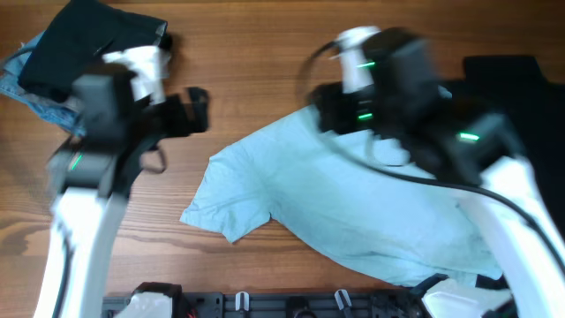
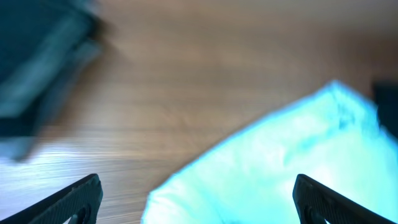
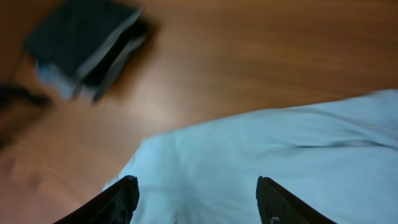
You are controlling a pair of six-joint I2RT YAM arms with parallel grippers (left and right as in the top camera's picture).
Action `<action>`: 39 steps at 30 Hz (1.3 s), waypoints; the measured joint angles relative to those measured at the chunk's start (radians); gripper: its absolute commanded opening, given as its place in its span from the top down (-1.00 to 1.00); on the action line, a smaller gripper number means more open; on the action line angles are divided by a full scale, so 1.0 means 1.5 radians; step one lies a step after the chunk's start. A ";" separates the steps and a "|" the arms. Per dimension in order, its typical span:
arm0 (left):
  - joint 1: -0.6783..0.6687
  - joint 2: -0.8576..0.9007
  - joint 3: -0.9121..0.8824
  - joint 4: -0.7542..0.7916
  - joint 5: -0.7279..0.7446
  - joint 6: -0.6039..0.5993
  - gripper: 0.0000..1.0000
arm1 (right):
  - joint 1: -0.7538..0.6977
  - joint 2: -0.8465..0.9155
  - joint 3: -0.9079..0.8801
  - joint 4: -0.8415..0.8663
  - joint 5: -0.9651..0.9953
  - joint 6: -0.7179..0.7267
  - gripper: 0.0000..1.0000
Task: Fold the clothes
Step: 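Drag the light blue T-shirt leftward to the table center with right gripper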
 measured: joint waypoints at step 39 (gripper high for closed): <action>0.204 0.422 -0.003 0.022 -0.020 0.142 -0.25 | -0.188 -0.004 0.001 -0.129 0.128 0.141 -0.15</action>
